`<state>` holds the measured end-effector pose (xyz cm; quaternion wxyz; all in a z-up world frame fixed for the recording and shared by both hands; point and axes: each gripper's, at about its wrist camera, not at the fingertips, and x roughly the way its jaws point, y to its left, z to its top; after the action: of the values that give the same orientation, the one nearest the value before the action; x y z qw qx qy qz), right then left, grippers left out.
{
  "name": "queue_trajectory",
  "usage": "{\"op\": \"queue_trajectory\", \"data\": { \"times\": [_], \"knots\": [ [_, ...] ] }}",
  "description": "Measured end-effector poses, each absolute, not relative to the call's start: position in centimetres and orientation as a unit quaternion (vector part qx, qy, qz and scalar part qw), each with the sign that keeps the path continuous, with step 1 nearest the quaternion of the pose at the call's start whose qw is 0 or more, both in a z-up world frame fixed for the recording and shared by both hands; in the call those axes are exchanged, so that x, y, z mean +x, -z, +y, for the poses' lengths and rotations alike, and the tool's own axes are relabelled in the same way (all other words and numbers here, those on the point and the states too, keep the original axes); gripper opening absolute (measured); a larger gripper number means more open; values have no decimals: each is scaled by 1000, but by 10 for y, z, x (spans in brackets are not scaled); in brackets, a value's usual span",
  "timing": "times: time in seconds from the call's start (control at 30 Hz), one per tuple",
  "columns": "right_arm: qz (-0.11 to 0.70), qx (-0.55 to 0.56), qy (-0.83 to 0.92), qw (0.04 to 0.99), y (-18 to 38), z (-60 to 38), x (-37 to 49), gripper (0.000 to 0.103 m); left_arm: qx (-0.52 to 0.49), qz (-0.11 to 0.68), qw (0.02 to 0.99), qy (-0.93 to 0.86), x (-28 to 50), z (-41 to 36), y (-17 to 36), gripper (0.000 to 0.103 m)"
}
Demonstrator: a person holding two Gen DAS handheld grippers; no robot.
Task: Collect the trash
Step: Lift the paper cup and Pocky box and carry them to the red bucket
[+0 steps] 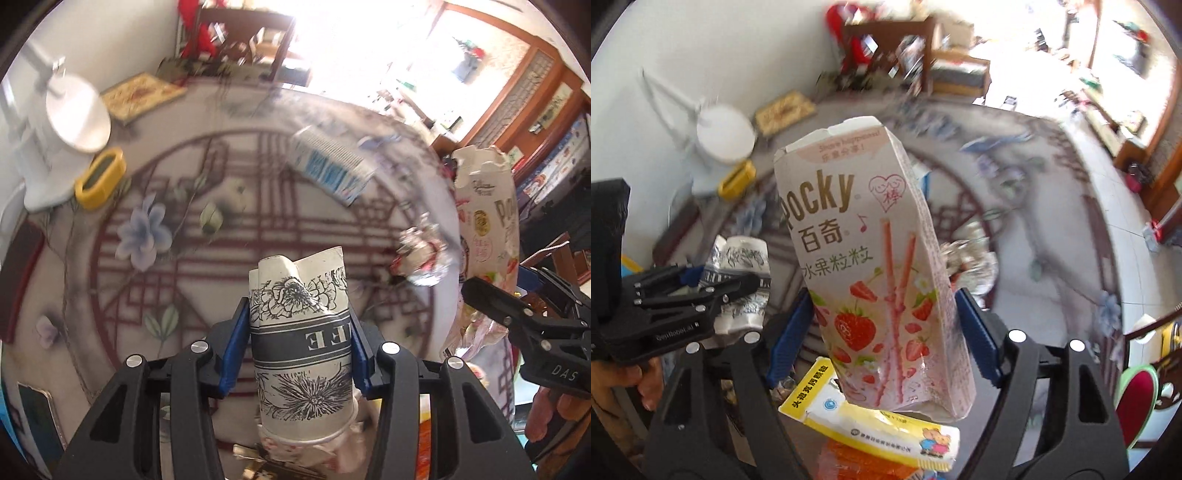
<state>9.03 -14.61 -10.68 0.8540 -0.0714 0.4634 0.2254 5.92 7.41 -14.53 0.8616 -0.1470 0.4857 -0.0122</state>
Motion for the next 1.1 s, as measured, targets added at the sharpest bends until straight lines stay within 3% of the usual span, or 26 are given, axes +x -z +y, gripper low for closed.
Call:
{"op": "queue_trajectory", "data": {
  "times": [0.4,1.1],
  "knots": [
    [411,0,-180,893,56,-196,49,77,-107,427,896,61,38,29,91,45],
    [391,26,-149,908,41,-230,4,77,-88,394,909,102,14,-2,65,45]
  ]
}}
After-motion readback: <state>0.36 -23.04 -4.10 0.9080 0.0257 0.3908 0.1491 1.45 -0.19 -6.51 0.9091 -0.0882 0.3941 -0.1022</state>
